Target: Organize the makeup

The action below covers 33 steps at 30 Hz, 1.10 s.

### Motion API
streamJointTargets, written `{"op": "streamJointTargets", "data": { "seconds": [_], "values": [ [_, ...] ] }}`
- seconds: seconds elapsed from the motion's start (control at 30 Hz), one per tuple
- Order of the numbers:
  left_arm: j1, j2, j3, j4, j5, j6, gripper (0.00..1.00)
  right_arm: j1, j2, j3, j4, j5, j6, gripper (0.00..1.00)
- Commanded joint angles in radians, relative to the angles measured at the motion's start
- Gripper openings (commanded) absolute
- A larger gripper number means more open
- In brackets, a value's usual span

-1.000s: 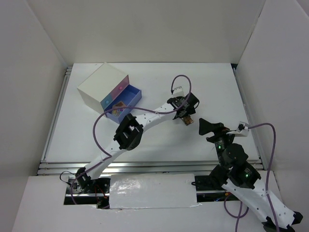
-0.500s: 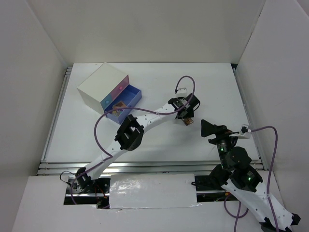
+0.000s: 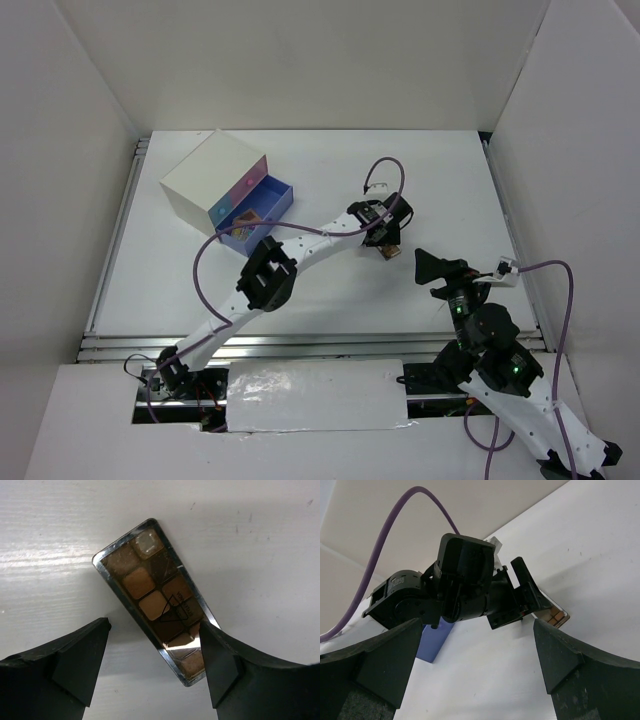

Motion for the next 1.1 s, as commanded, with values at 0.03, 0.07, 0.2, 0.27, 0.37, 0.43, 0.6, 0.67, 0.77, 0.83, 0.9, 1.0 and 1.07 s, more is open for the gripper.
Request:
{"op": "streamJointTargets", "data": {
  "seconds": [0.03,0.07,0.2,0.27,0.37,0.43,0.6,0.67,0.77,0.83,0.9,1.0,1.07],
  "values": [
    [0.008,0.114,-0.167,-0.346,-0.021,-0.01,0.87,-0.002,-0.174,-0.012,0.004,0.005,0.002,1.0],
    [0.013,0.112,-0.195,-0.343,-0.011,-0.005,0.87,-0.002,-0.177,-0.012,0.005,0.004,0.0,1.0],
    [0.039,0.045,-0.404,-0.259,0.0,-0.014,0.89,-0.002,-0.19,-0.012,-0.002,0.007,0.0,1.0],
    [0.049,0.019,-0.463,-0.222,0.011,-0.01,0.89,-0.004,-0.19,-0.013,0.002,0.005,0.0,1.0],
    [0.062,-0.005,-0.5,-0.225,0.003,-0.013,0.9,-0.002,-0.185,-0.015,0.008,0.004,-0.001,1.0],
    [0.057,-0.024,-0.5,-0.213,-0.004,-0.005,0.88,-0.002,-0.179,-0.017,0.011,0.005,-0.001,1.0],
    [0.017,-0.138,-0.45,-0.139,0.006,0.024,0.93,-0.005,-0.159,-0.023,0.028,0.005,-0.009,1.0],
    [0.013,-0.185,-0.436,-0.092,0.028,0.03,0.94,-0.004,-0.141,-0.014,0.021,0.018,-0.006,1.0],
    [-0.003,-0.242,-0.407,-0.032,0.037,0.035,0.96,-0.002,-0.134,-0.015,0.015,0.025,-0.003,1.0],
    [-0.015,-0.271,-0.398,0.003,0.061,0.036,0.97,-0.002,-0.133,-0.02,0.019,0.031,-0.001,1.0],
    [-0.021,-0.313,-0.413,0.094,0.1,0.042,0.97,-0.004,-0.121,-0.017,0.01,0.053,0.009,1.0],
    [-0.021,-0.331,-0.399,0.196,0.167,0.02,0.97,-0.002,-0.096,-0.009,-0.007,0.073,0.034,1.0],
    [-0.021,-0.298,-0.335,0.22,0.175,0.0,0.97,-0.004,-0.085,-0.003,-0.022,0.085,0.048,1.0]
  ]
}}
